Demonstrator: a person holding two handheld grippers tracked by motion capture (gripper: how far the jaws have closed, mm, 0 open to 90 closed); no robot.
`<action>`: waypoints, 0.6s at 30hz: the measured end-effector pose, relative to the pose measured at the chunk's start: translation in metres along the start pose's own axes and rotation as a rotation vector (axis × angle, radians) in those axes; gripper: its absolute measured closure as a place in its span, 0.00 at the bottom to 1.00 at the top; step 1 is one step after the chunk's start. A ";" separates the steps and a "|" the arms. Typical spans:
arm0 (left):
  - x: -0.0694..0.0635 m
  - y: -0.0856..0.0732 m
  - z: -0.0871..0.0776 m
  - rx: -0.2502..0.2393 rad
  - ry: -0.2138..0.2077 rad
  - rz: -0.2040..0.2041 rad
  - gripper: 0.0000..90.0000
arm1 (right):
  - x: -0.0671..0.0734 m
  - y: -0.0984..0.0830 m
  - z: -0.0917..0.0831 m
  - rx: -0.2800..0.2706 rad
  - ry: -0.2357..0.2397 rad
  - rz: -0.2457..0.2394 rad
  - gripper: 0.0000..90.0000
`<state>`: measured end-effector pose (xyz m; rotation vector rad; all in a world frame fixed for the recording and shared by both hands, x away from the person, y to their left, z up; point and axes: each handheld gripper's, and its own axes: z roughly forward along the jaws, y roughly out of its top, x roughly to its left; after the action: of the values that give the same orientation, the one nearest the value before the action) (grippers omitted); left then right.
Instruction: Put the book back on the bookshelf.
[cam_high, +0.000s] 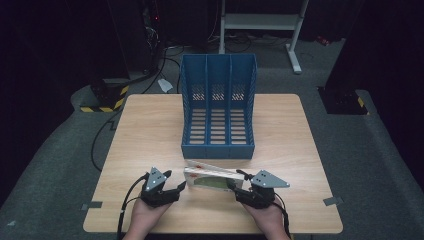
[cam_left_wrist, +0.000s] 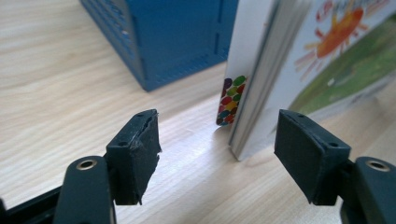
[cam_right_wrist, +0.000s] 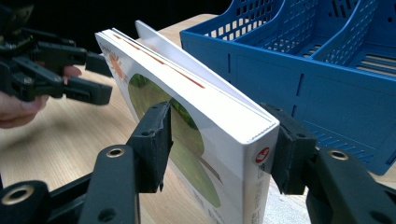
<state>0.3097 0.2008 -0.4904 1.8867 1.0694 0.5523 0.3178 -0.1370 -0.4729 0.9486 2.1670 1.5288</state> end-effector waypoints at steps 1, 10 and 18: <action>0.004 0.001 -0.001 0.005 0.013 -0.006 0.33 | 0.000 0.000 -0.001 0.002 -0.001 -0.002 0.52; 0.042 -0.024 0.001 0.112 0.137 -0.053 0.35 | 0.004 -0.002 -0.006 -0.003 0.026 -0.008 0.59; 0.059 -0.037 0.006 0.180 0.182 -0.063 0.34 | 0.011 -0.003 -0.009 0.000 0.044 -0.034 0.67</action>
<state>0.3280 0.2569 -0.5270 1.9786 1.3302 0.6181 0.3033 -0.1363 -0.4717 0.8812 2.2017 1.5471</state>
